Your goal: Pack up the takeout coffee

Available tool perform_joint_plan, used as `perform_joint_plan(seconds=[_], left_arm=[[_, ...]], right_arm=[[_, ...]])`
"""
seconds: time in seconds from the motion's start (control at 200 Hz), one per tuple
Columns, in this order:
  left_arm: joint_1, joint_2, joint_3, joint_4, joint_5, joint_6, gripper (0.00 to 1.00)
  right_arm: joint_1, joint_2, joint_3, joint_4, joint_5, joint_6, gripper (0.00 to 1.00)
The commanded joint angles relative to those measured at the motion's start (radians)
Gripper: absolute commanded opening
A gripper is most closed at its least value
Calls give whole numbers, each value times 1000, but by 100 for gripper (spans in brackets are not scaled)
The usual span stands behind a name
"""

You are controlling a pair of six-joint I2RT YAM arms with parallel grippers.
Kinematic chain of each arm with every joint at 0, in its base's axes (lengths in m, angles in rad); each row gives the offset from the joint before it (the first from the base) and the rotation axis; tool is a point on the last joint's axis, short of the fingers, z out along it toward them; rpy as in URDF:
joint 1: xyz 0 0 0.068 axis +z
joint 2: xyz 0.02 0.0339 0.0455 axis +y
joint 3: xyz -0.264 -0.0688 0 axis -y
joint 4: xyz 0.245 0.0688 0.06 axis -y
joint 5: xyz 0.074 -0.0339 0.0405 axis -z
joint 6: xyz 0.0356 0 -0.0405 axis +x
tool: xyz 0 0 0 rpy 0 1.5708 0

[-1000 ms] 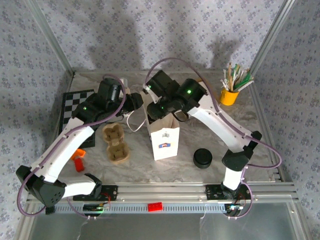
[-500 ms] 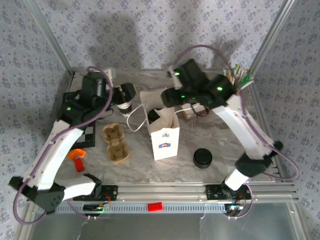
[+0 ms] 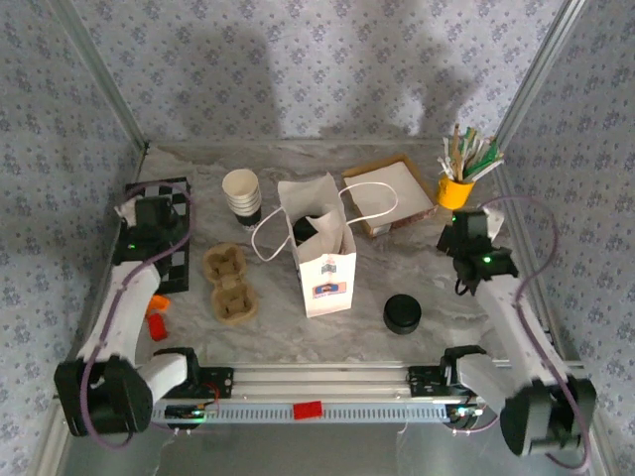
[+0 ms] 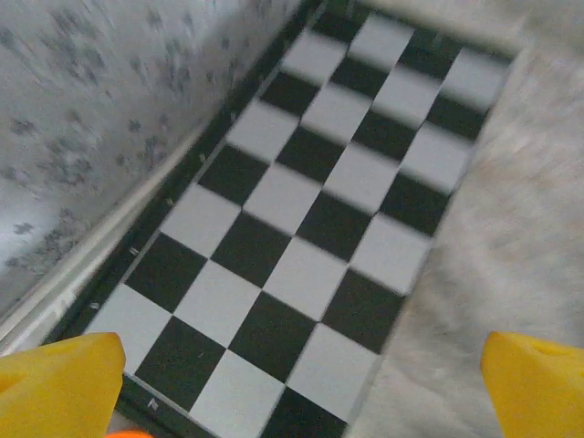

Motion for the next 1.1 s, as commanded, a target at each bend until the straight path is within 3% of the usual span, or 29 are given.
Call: perform_joint_plan(seconds=[0.0,0.1,0.175,0.21,0.29,0.355,0.43,0.515,0.595,0.63,0.67,0.73,1.094], left_arm=[[3,18,-156,428,-47,131,100],[-2,89,-306,779,85,221,100],[-26,174,-358,960,100,284,100],[-44,211,-363,1009,97,312,100],[-85,269,-349,1076,105,379,100],[-89,325,-358,1166,186,412,100],[-100,394,-380,1284,202,435,100],[-77,382,-370,1235,242,415,100],[-56,421,-383,1284,307,411,100],[-54,450,-388,1336,306,414,100],[-42,430,-363,1235,314,394,100],[-15,436,-366,1267,354,379,100],[-20,431,-353,1228,389,395,100]], right_arm=[[-17,64,-133,418,80,-70,100],[-38,173,-276,764,2,-148,100],[-62,264,-276,911,-46,-224,100],[-66,293,-251,868,-103,-197,100],[-70,366,-252,1048,-224,-320,100],[-50,393,-243,1085,-226,-374,100],[-62,437,-327,1288,-322,-430,100],[-76,545,-400,1545,-328,-432,100],[-83,502,-321,1307,-286,-362,100],[-94,514,-337,1378,-277,-361,100],[-87,530,-350,1431,-264,-393,100],[-67,517,-346,1400,-233,-396,100],[-95,522,-329,1364,-333,-394,100]])
